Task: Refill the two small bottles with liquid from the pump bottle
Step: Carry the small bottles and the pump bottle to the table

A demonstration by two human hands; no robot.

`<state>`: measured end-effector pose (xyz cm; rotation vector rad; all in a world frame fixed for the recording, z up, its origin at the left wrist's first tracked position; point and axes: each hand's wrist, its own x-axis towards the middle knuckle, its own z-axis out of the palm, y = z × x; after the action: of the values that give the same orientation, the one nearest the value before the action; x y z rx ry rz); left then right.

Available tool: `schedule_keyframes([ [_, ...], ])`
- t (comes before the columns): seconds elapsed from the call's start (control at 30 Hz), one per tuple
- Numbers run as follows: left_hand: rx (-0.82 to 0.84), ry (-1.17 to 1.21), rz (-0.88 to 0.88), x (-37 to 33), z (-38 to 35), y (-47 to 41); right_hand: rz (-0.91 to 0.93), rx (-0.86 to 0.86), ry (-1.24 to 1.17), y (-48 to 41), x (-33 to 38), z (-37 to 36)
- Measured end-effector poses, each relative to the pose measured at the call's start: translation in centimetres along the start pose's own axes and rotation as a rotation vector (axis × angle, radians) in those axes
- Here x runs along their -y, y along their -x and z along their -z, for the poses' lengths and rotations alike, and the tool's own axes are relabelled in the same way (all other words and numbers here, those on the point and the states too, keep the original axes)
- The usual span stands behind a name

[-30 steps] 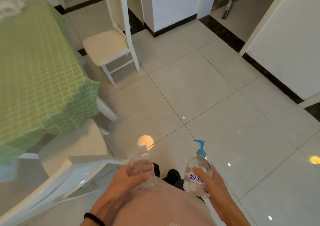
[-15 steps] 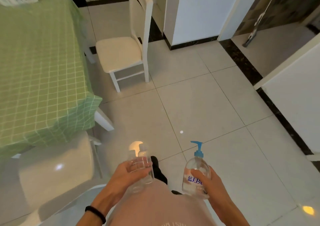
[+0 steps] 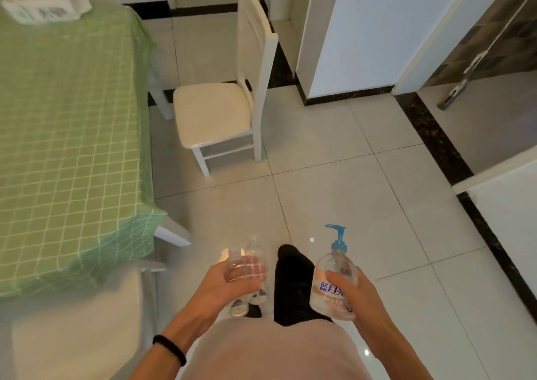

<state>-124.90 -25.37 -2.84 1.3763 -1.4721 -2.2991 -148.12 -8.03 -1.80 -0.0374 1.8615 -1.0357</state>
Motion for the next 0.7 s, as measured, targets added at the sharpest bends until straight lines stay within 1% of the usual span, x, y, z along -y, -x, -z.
schedule_keyframes([
  [0.23, -0.168, 0.134, -0.009, -5.4, 0.5, -5.7, 0.022, 0.124, 0.097, -10.6, 9.2, -0.5],
  [0.4, -0.301, 0.231, -0.035, -9.0, 0.9, -8.0, 0.060, 0.273, 0.220, -16.0, 17.2, -2.3],
  [0.53, -0.418, 0.332, -0.034, -10.1, 2.5, -8.8, 0.089, 0.392, 0.295, -18.6, 22.3, -5.5],
  [0.63, -0.471, 0.385, -0.034, -10.8, 4.5, -9.7, 0.103, 0.466, 0.435, -20.8, 25.4, -8.4],
  [0.7, -0.497, 0.422, -0.033, -11.2, 6.2, -10.5, 0.065, 0.485, 0.470, -22.2, 27.1, -11.1],
])
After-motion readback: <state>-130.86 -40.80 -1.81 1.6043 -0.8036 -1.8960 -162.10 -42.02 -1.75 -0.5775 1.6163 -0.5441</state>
